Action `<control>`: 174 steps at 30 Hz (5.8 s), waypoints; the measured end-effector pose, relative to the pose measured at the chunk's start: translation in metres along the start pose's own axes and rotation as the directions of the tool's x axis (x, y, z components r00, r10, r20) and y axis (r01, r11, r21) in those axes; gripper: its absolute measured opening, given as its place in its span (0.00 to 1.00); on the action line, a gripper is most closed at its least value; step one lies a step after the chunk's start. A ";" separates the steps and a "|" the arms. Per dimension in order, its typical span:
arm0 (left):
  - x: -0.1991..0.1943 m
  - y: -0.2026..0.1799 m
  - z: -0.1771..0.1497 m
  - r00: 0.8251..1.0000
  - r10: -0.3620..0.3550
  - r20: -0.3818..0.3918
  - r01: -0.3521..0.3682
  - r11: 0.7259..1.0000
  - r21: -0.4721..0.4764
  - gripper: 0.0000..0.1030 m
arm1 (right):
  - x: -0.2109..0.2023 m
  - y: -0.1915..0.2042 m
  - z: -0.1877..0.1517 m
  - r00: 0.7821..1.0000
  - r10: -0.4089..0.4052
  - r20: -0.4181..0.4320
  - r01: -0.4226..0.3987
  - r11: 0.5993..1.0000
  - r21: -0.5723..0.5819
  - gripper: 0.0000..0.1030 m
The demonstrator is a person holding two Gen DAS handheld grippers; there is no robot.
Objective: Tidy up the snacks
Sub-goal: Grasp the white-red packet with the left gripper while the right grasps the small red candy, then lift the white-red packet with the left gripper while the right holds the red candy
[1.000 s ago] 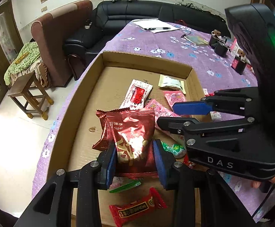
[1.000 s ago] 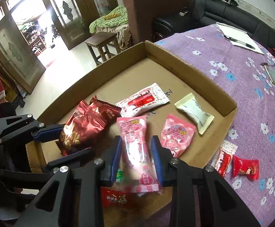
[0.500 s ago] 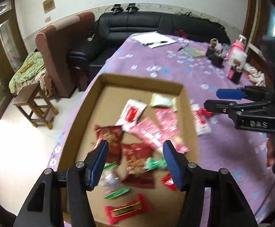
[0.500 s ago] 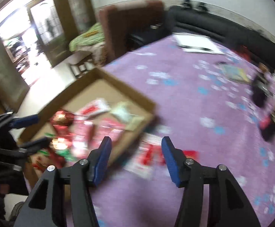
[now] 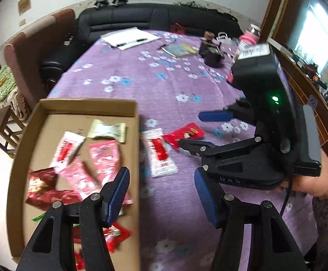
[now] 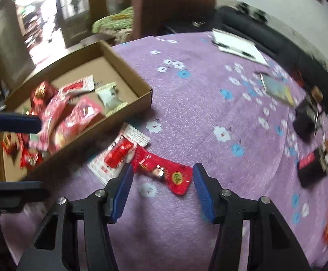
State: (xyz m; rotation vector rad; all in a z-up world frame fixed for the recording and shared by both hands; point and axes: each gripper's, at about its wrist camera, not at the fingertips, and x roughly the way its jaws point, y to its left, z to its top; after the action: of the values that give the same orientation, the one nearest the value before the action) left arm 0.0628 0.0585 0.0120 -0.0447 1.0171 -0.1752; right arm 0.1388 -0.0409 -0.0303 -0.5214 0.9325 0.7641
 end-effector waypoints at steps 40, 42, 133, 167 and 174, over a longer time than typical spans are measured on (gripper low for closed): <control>0.078 -0.009 0.019 0.990 -0.063 -0.125 0.061 0.998 -0.023 0.61 | 0.024 -0.017 -0.009 0.971 0.190 -0.142 -0.219 0.949 -0.228 0.26; 0.081 -0.011 0.020 0.991 -0.054 -0.125 0.052 0.999 -0.015 0.61 | 0.020 -0.024 -0.016 0.975 0.184 -0.128 -0.206 0.960 -0.192 0.26; 0.062 -0.084 -0.037 0.994 -0.086 -0.073 0.097 0.983 0.154 0.28 | -0.040 -0.032 -0.114 0.976 -0.110 -0.187 0.160 0.947 0.278 0.40; 0.019 -0.091 -0.051 0.990 -0.132 0.046 0.123 0.978 0.167 0.24 | -0.078 -0.010 -0.123 0.994 -0.038 -0.104 0.070 0.942 0.328 0.19; 0.005 -0.077 -0.052 0.989 -0.118 0.085 0.103 0.983 0.154 0.24 | -0.082 0.006 -0.103 0.995 -0.038 -0.088 0.062 0.954 0.292 0.19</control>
State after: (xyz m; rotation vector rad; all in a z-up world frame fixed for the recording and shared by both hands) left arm 0.0118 -0.0158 -0.0099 0.0265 0.9054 -0.3473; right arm 0.0507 -0.1369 -0.0126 -0.3139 1.0839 0.5476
